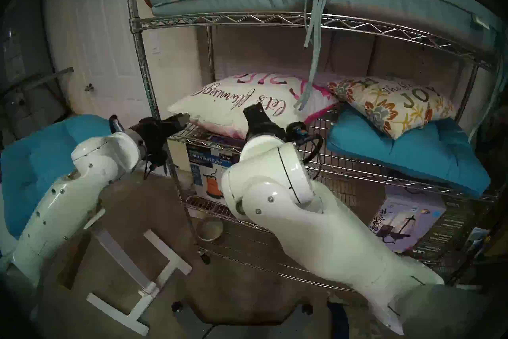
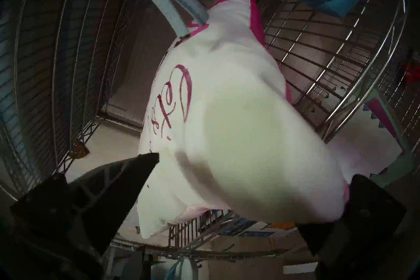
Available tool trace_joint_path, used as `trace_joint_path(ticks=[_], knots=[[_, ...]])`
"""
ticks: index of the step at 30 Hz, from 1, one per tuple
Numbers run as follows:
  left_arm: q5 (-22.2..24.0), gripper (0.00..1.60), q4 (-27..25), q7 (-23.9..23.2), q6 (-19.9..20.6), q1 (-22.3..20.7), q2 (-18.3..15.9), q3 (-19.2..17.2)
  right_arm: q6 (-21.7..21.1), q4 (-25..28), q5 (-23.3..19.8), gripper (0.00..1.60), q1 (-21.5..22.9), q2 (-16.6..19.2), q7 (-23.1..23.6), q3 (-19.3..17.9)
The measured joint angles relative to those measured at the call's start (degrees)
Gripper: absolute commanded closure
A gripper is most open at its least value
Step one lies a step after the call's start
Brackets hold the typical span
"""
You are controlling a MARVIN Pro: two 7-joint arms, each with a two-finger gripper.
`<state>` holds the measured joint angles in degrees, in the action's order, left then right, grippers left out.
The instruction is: Put cushion on the shelf
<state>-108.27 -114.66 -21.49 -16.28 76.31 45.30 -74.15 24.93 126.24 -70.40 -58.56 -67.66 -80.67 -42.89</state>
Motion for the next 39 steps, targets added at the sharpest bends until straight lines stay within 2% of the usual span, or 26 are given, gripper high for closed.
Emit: trace_joint_path(ticks=[8,19,29,39], knots=[[1.9,0.0,-5.8,-0.5,0.2,4.6,-2.6,-4.0,-0.7,2.6,0.8,0.0,-0.6,0.0,-0.6,0.1],[4.7,0.0,-14.3,-1.6,0.8,13.2,-5.5,-10.6,-3.2,6.5,2.6,0.0,-5.3,2.2,-2.7,-2.3],[5.7,0.0,-18.0,-1.7,1.3,18.6,-6.5,-14.5,-7.8,10.1,4.5,0.0,-9.6,3.3,-4.5,-5.2],[6.4,0.0,-20.8,-0.9,1.9,23.6,-6.9,-18.3,-12.2,12.5,6.7,0.0,-13.9,1.5,-4.5,-7.5]])
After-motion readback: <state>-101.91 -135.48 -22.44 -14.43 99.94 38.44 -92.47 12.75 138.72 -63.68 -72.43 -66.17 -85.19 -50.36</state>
